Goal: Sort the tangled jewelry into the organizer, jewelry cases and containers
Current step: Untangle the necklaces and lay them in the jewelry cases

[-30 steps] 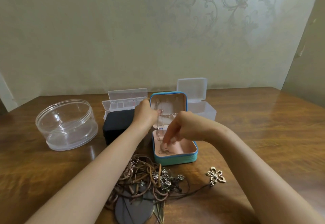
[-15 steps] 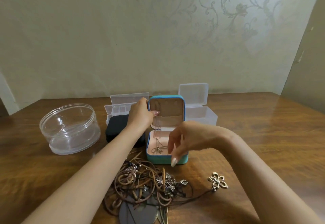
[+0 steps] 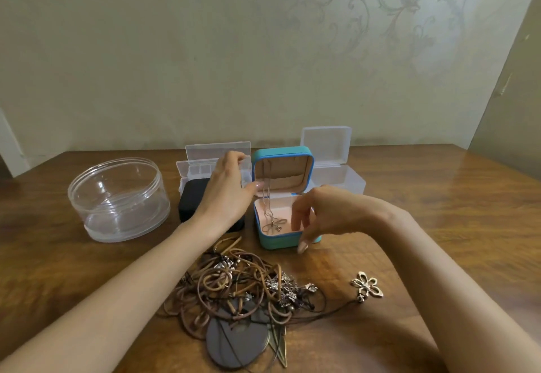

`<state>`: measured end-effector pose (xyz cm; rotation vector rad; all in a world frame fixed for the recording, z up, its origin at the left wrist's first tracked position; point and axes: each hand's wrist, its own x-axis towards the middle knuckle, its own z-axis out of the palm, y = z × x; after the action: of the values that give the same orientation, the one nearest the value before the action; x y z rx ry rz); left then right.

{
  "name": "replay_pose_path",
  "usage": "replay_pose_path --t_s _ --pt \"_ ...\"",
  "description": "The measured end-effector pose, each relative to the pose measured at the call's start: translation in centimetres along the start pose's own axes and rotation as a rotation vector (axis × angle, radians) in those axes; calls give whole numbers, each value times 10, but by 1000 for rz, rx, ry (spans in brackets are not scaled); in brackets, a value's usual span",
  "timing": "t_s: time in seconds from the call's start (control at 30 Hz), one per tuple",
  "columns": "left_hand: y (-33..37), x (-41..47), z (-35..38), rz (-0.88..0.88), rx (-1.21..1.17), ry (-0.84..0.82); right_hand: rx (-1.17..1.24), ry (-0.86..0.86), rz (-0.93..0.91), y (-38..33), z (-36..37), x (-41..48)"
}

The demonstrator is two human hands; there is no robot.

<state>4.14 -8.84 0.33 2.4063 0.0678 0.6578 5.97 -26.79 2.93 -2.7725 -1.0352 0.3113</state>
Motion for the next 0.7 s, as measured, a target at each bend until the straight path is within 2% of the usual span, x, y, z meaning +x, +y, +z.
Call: replay_pose_path --t_s 0.13,0.17,0.3,0.37,0.43,0.53,0.6,0.7 --pt "-5 -21 -6 190 0 167 40 195 -23 -2 -13 -12" --pt "-6 -23 -7 233 -16 192 61 172 -40 -3 -16 -16" --pt "3 -25 -19 416 -46 213 103 -121 -5 -1 -13 -33" --pt "6 -26 -22 464 -12 167 74 -87 13 2 -4 -34" --pt "6 -25 -21 450 1 104 72 51 4 5 1 -31" --pt "1 -23 -19 316 3 -138 178 164 3 8 -1 -28" --pt "-4 -22 -14 261 226 -329 231 203 4 8 -4 -29" --pt "-11 -21 -1 333 451 -396 266 375 44 10 -4 -29"
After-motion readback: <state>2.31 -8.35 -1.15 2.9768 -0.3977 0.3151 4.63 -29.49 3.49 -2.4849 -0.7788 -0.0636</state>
